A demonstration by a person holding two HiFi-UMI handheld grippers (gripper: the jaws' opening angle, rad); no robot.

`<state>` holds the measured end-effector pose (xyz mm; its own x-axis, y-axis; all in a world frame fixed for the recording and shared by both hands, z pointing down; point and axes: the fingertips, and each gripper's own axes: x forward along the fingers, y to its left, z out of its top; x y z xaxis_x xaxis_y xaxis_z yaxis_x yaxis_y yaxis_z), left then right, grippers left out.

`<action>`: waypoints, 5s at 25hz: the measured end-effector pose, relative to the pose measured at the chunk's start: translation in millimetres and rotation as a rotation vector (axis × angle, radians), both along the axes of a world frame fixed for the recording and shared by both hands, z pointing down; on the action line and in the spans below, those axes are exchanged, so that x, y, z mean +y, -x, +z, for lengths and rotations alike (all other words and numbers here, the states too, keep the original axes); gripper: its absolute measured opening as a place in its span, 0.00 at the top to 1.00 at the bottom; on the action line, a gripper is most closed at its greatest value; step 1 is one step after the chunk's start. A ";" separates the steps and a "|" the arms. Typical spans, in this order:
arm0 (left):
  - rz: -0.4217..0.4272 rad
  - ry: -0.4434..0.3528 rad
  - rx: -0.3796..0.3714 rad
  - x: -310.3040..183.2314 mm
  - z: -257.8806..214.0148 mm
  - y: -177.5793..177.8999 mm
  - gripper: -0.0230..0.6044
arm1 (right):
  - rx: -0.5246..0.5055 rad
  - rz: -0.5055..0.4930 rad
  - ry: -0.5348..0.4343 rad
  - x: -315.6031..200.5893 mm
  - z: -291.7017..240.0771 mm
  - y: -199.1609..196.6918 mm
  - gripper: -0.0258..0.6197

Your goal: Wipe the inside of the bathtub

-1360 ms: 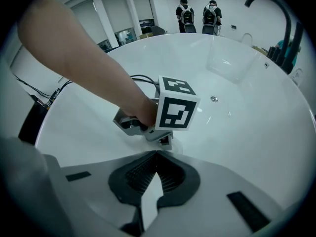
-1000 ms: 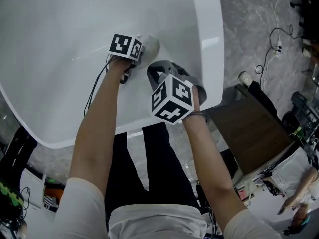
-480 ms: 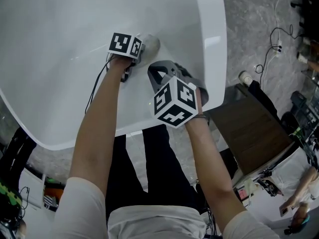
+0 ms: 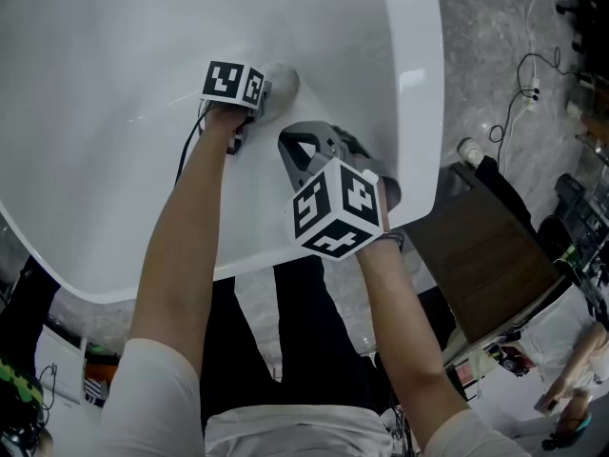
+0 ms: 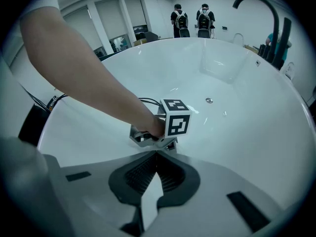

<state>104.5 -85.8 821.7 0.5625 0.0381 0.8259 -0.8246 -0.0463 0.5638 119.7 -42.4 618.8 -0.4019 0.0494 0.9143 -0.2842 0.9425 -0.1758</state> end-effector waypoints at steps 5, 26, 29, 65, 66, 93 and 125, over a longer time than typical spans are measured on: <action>-0.005 -0.001 -0.028 -5.5 13.3 5.1 0.81 | -0.001 -0.015 -0.009 -3.4 4.7 0.9 0.93; 0.002 -0.004 -0.080 -5.0 48.9 58.8 0.81 | -0.005 -0.094 -0.011 -8.2 38.6 33.9 0.93; 0.001 0.003 -0.089 0.0 52.2 72.9 0.81 | -0.004 -0.107 -0.015 -9.4 42.9 40.2 0.93; -0.019 0.034 -0.184 73.4 35.4 227.0 0.81 | -0.016 -0.433 -0.011 22.2 129.2 159.2 0.93; -0.016 0.042 -0.195 75.8 34.9 233.4 0.81 | -0.020 -0.435 -0.010 23.7 128.4 164.0 0.93; 0.271 0.182 -0.410 129.2 34.0 329.6 0.81 | -0.020 -0.459 -0.005 46.2 129.9 197.8 0.93; 0.035 -0.225 -0.241 95.1 -218.3 296.9 0.81 | -0.158 -0.056 -0.102 24.3 -80.1 187.7 0.93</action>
